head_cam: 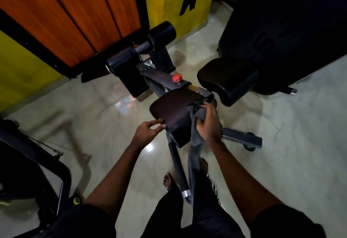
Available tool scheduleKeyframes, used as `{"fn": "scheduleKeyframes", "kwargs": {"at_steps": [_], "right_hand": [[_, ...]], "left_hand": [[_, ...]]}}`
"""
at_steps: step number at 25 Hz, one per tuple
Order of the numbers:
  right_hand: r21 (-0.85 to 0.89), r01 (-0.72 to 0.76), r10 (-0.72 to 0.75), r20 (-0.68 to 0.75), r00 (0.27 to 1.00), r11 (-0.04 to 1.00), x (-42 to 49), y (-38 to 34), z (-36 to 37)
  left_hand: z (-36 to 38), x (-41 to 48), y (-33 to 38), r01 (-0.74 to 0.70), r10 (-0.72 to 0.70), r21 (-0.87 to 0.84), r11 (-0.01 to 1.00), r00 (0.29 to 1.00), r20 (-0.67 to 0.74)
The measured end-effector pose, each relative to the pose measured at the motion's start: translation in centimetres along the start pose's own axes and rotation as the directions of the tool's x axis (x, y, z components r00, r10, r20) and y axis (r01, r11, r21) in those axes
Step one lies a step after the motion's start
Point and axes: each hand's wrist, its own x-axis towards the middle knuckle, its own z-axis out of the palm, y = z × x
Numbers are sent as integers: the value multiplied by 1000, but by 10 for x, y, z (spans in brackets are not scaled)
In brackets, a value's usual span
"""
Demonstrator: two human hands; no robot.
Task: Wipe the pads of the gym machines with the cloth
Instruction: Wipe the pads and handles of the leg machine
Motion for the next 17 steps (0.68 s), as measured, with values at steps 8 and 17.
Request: {"fn": "scheduleKeyframes", "kwargs": {"at_steps": [8,17], "right_hand": [[-407,339,-229,296,927,848,57,-46,5],[-307,611,-293,667,685,730,97,-71,17]], "left_hand": [[32,-15,-6,-8,8,1,1000,973,-229],[77,-39,4,121,-218,-267,956,903,-370]]}}
